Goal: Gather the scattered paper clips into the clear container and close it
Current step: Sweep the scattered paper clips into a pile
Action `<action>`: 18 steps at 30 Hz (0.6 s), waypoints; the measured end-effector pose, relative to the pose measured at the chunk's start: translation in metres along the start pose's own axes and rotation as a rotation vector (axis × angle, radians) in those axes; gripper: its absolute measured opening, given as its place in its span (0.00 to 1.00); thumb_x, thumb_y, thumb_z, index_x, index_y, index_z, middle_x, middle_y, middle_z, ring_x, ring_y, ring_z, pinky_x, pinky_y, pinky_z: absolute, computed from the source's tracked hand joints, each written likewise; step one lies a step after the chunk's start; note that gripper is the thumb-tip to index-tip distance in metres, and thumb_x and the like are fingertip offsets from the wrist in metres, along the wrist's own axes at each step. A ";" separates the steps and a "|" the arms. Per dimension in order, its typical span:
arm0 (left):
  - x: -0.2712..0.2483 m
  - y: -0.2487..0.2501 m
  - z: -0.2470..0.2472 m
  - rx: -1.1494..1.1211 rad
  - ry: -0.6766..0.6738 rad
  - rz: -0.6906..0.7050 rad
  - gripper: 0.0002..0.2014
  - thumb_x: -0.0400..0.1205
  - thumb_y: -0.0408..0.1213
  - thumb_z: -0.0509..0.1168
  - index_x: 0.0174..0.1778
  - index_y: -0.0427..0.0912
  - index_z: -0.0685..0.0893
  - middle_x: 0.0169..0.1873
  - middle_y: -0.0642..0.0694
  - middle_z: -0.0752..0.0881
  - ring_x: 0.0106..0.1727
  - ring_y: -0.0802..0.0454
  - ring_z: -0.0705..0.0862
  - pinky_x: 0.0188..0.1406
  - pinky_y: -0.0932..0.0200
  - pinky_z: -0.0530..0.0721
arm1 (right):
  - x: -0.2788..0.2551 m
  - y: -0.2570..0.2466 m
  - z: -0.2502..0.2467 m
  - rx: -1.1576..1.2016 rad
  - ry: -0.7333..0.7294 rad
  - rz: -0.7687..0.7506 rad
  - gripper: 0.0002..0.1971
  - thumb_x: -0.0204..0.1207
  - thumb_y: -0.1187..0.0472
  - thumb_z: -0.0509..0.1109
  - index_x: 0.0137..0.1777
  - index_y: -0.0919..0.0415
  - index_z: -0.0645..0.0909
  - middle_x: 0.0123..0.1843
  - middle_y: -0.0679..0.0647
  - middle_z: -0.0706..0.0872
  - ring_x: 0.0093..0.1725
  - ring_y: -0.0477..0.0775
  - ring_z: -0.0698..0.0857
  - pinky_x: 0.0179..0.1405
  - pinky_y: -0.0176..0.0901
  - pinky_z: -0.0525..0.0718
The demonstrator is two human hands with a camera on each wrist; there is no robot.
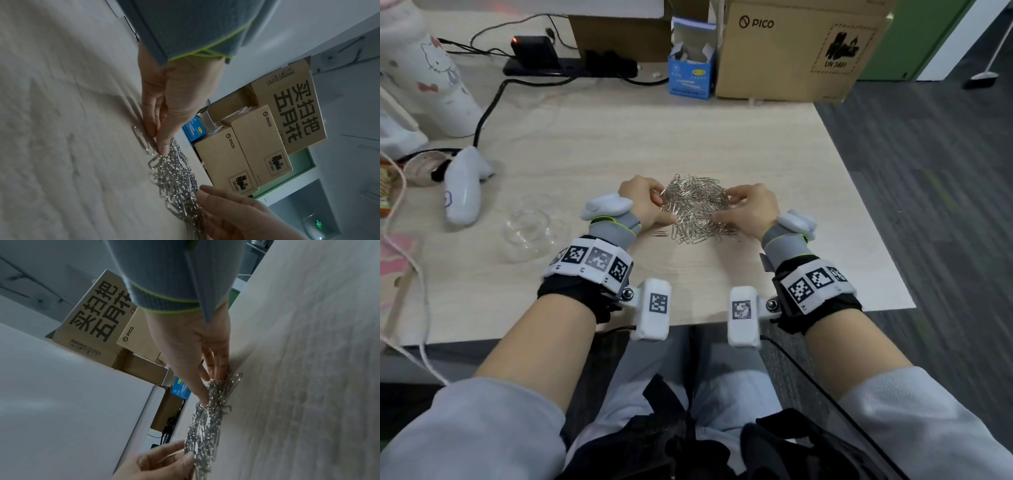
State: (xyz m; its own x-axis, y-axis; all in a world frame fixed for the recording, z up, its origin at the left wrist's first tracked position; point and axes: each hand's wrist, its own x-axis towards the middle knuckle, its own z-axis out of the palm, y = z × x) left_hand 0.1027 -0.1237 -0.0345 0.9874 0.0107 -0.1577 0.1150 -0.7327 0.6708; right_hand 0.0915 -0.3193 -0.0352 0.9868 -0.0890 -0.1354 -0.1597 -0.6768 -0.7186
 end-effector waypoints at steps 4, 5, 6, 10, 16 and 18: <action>-0.005 -0.007 -0.008 -0.060 0.034 0.002 0.33 0.62 0.39 0.82 0.64 0.38 0.82 0.43 0.48 0.82 0.45 0.53 0.79 0.47 0.64 0.73 | 0.001 0.004 -0.008 0.026 0.085 0.051 0.30 0.60 0.55 0.83 0.64 0.60 0.83 0.47 0.50 0.82 0.46 0.45 0.79 0.47 0.33 0.74; -0.007 -0.010 -0.011 -0.039 0.027 0.000 0.34 0.61 0.40 0.82 0.64 0.39 0.81 0.43 0.48 0.82 0.45 0.53 0.79 0.47 0.63 0.73 | 0.000 0.006 -0.011 0.024 0.087 0.075 0.31 0.60 0.54 0.83 0.65 0.59 0.83 0.47 0.49 0.81 0.46 0.45 0.79 0.46 0.33 0.73; -0.009 -0.013 -0.014 -0.003 0.007 -0.006 0.35 0.61 0.41 0.82 0.64 0.41 0.81 0.42 0.49 0.82 0.45 0.53 0.79 0.47 0.63 0.72 | -0.001 0.008 -0.013 0.013 0.074 0.102 0.32 0.59 0.53 0.83 0.65 0.58 0.82 0.47 0.49 0.80 0.46 0.46 0.79 0.47 0.33 0.74; -0.017 -0.014 -0.018 0.050 -0.101 0.013 0.40 0.58 0.39 0.83 0.67 0.41 0.78 0.36 0.51 0.83 0.42 0.52 0.79 0.41 0.63 0.74 | -0.011 0.010 -0.013 -0.045 -0.052 0.136 0.33 0.55 0.56 0.86 0.62 0.54 0.80 0.49 0.52 0.84 0.43 0.49 0.84 0.40 0.28 0.77; -0.019 -0.002 -0.004 0.002 -0.069 0.038 0.40 0.60 0.38 0.82 0.70 0.39 0.77 0.28 0.57 0.82 0.43 0.59 0.81 0.39 0.77 0.70 | -0.016 0.005 0.000 0.063 -0.035 0.118 0.28 0.52 0.66 0.85 0.55 0.59 0.82 0.42 0.55 0.85 0.41 0.52 0.83 0.45 0.45 0.87; -0.019 0.001 -0.001 -0.013 -0.059 0.035 0.38 0.61 0.38 0.82 0.68 0.38 0.78 0.27 0.59 0.81 0.38 0.63 0.81 0.34 0.82 0.70 | -0.016 0.003 -0.002 0.056 -0.047 0.108 0.29 0.54 0.66 0.85 0.56 0.59 0.81 0.40 0.53 0.85 0.39 0.51 0.83 0.41 0.39 0.87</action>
State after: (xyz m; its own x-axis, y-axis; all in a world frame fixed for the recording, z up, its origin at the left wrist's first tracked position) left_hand 0.0842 -0.1238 -0.0307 0.9828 -0.0552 -0.1760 0.0822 -0.7232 0.6858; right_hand 0.0752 -0.3209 -0.0339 0.9615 -0.1242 -0.2453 -0.2679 -0.6234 -0.7345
